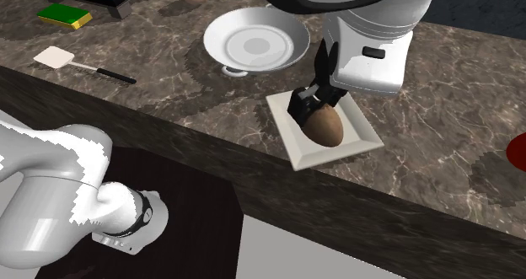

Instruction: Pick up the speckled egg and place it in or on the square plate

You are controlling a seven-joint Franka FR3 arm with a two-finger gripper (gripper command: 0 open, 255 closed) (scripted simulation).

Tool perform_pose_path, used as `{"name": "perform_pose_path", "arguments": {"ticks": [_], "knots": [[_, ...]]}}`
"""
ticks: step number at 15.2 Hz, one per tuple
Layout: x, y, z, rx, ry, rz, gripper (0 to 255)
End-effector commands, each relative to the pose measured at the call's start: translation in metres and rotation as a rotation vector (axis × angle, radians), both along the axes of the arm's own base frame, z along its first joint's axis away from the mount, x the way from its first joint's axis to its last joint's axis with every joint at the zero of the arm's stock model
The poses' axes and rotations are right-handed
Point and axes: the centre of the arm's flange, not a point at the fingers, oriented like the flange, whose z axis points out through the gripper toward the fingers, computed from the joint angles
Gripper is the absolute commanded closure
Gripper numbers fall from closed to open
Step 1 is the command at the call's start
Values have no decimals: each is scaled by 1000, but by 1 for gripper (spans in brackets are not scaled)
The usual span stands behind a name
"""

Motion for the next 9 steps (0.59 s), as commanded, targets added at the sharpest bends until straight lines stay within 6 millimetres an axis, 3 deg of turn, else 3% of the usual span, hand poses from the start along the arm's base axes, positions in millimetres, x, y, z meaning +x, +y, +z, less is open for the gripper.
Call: {"name": "perform_pose_path", "arguments": {"ticks": [1, 9], "knots": [[0, -1, 4, -1, 2, -1, 255], [0, -1, 47, -1, 2, -1, 255]]}}
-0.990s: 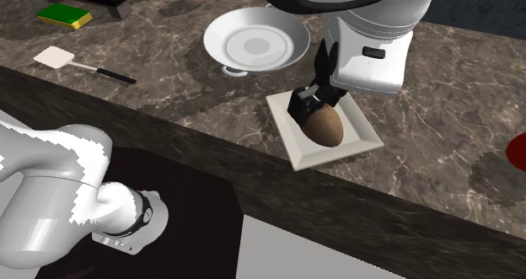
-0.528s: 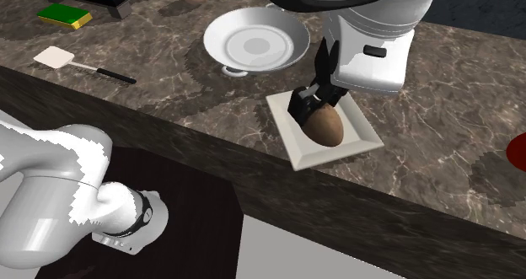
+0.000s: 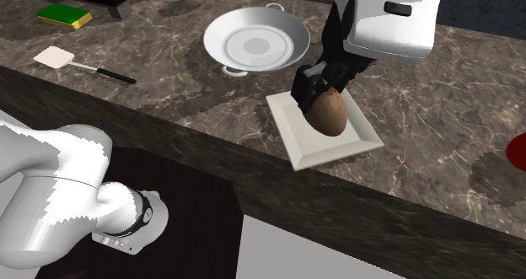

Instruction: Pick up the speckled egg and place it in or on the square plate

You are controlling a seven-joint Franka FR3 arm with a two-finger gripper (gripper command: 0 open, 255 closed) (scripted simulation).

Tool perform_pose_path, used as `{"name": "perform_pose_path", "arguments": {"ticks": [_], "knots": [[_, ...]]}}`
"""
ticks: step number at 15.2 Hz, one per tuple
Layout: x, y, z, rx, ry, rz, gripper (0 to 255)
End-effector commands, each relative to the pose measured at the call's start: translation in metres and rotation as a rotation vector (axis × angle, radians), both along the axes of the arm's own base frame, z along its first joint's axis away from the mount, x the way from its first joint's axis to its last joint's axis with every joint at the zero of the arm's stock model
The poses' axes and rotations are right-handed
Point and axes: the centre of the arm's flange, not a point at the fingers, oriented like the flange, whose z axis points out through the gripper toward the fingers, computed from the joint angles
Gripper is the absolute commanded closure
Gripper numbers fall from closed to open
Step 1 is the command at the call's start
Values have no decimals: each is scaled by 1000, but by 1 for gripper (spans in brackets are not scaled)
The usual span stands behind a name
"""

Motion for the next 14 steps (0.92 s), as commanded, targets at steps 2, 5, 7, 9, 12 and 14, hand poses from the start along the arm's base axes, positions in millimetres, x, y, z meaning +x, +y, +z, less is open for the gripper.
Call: {"name": "perform_pose_path", "arguments": {"ticks": [2, 5, 7, 9, 12, 14], "knots": [[-1, 0, 17, 0, 0, 0, 255], [-1, 0, 33, 0, 0, 0, 255], [-1, 0, 41, 0, 0, 0, 255], [23, 2, 52, 0, 0, 0, 255], [30, 3, 44, 0, 0, 0, 255], [30, 3, 33, 0, 0, 0, 255]]}}
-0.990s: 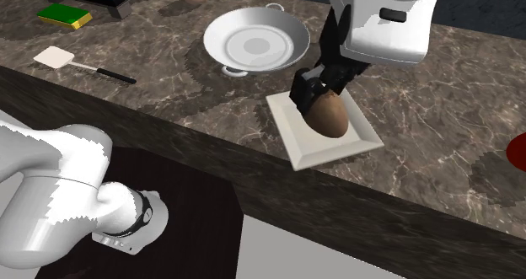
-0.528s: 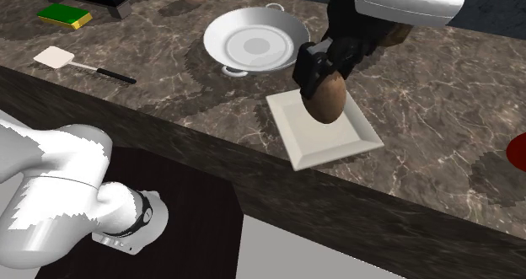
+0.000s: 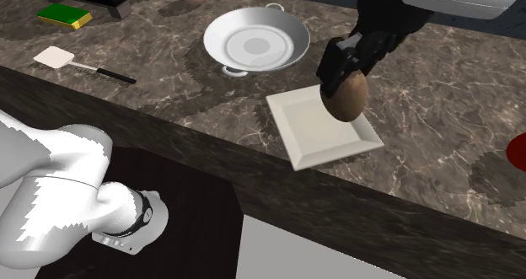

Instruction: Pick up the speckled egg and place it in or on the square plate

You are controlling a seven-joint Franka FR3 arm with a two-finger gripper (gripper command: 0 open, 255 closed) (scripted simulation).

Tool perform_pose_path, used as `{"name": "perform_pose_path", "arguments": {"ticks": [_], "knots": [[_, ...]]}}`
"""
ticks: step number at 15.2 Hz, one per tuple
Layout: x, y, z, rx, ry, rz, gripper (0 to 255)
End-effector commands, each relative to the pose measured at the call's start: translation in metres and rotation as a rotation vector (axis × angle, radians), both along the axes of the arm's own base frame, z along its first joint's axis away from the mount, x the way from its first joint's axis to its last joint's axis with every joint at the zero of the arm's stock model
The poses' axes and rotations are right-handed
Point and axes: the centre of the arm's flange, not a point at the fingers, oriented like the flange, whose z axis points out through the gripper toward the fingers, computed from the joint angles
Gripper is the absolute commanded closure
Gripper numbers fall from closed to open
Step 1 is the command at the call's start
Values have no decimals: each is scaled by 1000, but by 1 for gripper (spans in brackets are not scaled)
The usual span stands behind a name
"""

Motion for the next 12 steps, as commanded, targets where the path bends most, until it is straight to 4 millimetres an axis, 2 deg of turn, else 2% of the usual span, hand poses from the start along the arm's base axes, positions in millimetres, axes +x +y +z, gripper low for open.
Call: {"name": "perform_pose_path", "arguments": {"ticks": [1, 11, 12], "knots": [[0, -1, -10, 0, -1, 0, 255], [0, -1, -67, 0, -1, 0, 255], [0, -1, -67, 0, -1, 0, 255]]}}
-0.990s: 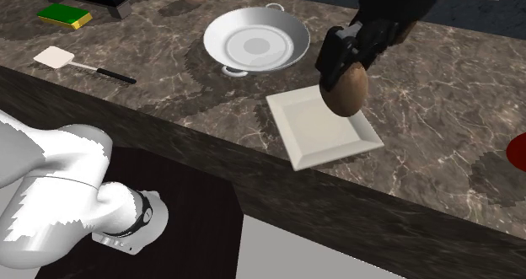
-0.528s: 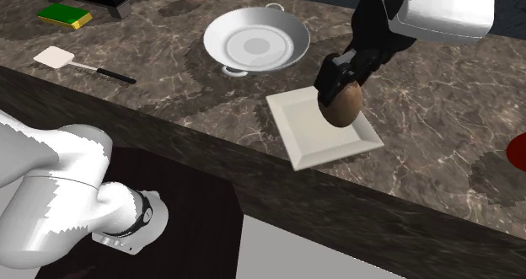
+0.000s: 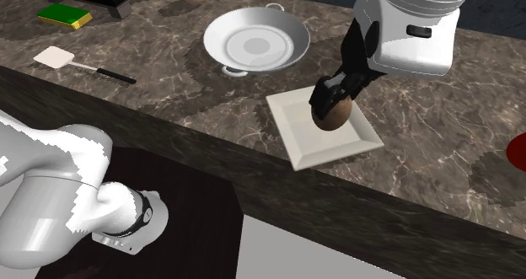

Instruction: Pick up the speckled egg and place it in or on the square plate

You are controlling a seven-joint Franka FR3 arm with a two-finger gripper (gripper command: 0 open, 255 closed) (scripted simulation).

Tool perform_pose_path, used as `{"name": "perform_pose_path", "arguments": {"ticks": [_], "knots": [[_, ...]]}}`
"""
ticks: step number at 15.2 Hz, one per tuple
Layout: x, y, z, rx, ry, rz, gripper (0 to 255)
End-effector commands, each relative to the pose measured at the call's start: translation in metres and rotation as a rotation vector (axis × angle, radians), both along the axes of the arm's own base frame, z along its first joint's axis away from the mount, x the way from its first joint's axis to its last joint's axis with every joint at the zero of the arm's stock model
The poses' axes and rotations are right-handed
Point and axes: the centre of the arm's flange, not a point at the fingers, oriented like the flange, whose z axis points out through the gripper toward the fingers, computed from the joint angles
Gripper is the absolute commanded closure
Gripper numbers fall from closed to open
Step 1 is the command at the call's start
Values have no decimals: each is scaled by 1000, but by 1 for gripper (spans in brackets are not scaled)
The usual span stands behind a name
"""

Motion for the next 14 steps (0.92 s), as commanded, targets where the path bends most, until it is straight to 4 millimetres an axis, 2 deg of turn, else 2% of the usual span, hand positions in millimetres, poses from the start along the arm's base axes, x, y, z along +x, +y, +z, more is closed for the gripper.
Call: {"name": "perform_pose_path", "arguments": {"ticks": [1, 7, 8, 13, 14], "knots": [[0, -2, -9, -5, 12, -2, 255], [0, -2, -9, -5, 12, -2, 255], [1, -2, -10, -5, 12, -2, 0], [0, -2, -9, -5, 12, -2, 0], [2, -3, 4, -5, 12, -2, 0]]}}
